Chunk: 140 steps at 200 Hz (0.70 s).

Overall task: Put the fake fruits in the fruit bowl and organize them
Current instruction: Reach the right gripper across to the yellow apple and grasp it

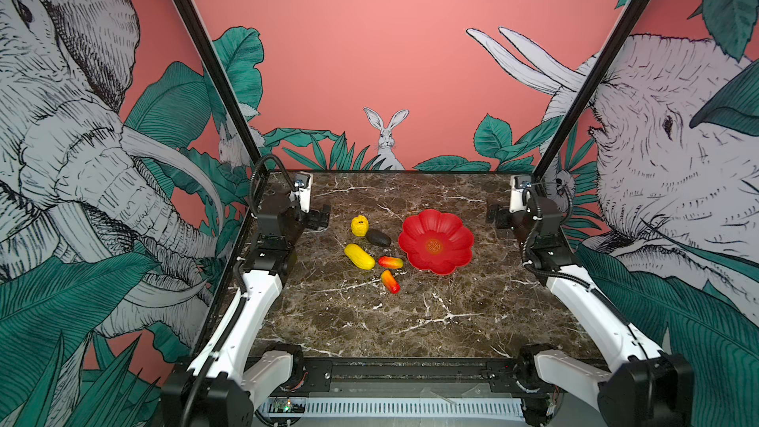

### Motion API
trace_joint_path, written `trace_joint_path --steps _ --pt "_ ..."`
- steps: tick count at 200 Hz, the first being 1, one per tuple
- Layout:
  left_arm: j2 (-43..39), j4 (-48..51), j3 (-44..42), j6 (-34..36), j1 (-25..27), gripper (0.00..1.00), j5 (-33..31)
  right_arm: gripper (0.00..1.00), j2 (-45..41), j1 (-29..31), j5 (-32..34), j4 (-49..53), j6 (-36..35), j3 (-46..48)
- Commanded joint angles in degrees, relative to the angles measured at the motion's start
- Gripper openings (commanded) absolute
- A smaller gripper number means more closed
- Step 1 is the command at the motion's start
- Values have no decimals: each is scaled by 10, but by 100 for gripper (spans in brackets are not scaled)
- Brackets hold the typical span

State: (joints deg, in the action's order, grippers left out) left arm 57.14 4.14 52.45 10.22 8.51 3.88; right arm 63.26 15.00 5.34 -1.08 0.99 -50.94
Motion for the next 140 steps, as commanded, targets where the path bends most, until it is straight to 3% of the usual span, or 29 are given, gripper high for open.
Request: trace_joint_path --steps 1,22,50,81,116,140 --pt "-42 248 45 50 2 100 34 99 34 87 -26 164 17 -50" --pt "-82 320 53 91 1 100 62 99 111 170 -46 224 19 -132" --pt "-129 303 0 97 1 100 99 99 227 244 -63 240 14 -221" --pt "-167 294 -46 85 1 100 126 99 358 282 -110 259 12 -344" --pt "-216 263 -96 72 0 100 138 99 493 302 -122 255 12 -462" --pt "-205 243 -104 67 -2 100 159 99 575 303 -115 234 39 -539"
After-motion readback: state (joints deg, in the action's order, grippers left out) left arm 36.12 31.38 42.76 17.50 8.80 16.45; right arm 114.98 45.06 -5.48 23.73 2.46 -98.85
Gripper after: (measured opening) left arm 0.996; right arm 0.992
